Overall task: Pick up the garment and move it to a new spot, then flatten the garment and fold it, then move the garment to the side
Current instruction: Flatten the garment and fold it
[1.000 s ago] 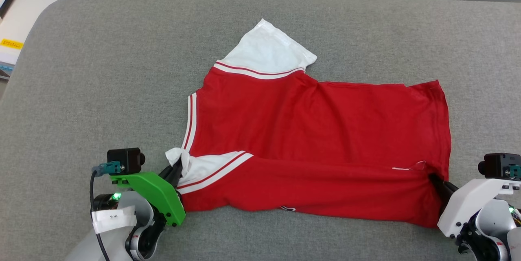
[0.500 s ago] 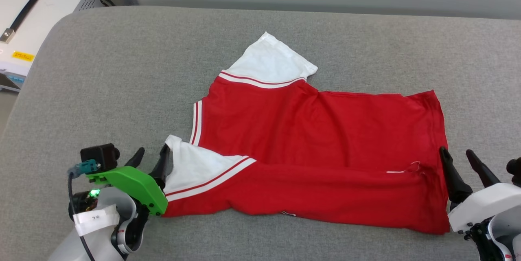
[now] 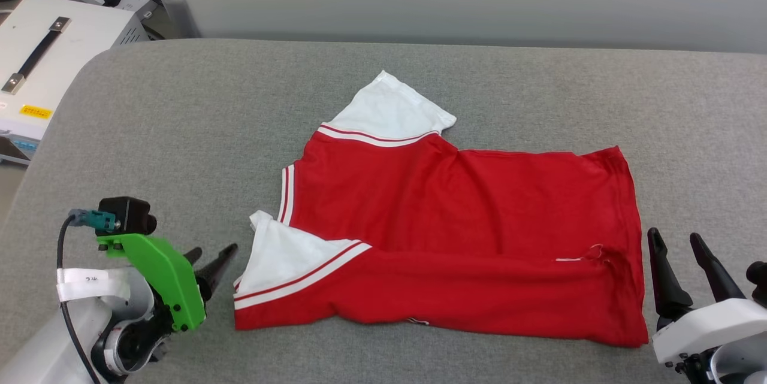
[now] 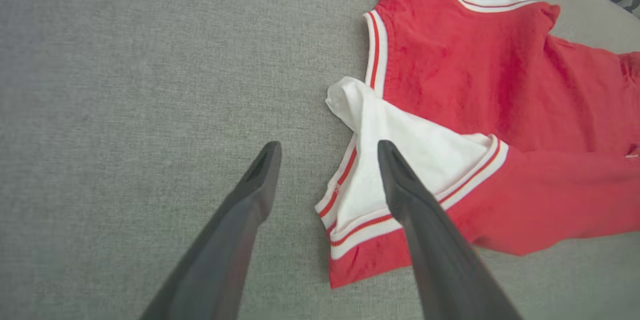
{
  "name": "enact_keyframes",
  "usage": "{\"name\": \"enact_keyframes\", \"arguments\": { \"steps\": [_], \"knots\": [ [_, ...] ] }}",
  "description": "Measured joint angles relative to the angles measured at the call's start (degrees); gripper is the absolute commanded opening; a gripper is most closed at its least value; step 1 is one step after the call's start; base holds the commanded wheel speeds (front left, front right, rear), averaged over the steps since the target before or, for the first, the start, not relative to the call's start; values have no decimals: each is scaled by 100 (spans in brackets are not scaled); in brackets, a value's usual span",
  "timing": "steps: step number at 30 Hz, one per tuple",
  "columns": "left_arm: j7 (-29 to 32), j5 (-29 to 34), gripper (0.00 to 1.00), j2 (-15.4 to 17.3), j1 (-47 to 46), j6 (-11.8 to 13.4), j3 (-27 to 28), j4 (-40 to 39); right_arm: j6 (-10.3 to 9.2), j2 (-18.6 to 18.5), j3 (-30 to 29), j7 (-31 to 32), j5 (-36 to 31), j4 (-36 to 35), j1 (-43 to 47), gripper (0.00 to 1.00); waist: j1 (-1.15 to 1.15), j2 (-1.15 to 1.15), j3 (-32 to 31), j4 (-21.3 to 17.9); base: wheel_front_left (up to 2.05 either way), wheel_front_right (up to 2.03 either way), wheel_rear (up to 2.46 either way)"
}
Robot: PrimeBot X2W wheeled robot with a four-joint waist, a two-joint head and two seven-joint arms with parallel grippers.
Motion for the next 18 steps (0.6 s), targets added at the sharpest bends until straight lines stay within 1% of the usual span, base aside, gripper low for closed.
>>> {"name": "enact_keyframes", "arguments": {
  "steps": [1,3,6,10,14,18],
  "knots": [
    [412,-261,100,132,112,100,-12,-235,0,25,-3,14,0,-8,8,100,0,0,2,-21,0,0,0],
    [742,-455,100,227,238,243,-16,-437,0,57,-4,22,0,-20,10,100,0,0,16,-42,0,0,0],
    [1085,-653,100,276,377,393,-65,-635,0,116,-4,51,-1,-59,12,100,0,0,64,-67,0,0,0],
    [1245,-653,100,260,410,493,-168,-635,0,146,0,107,-8,-102,12,100,0,0,169,-99,0,0,0],
    [1267,-649,100,102,394,489,-269,-434,0,138,-7,167,-8,-137,7,100,0,0,289,-135,0,0,0],
    [1232,-506,100,-23,243,447,-386,-113,0,133,-26,214,-4,-174,-14,100,0,0,406,-177,0,0,0]
  ]
}}
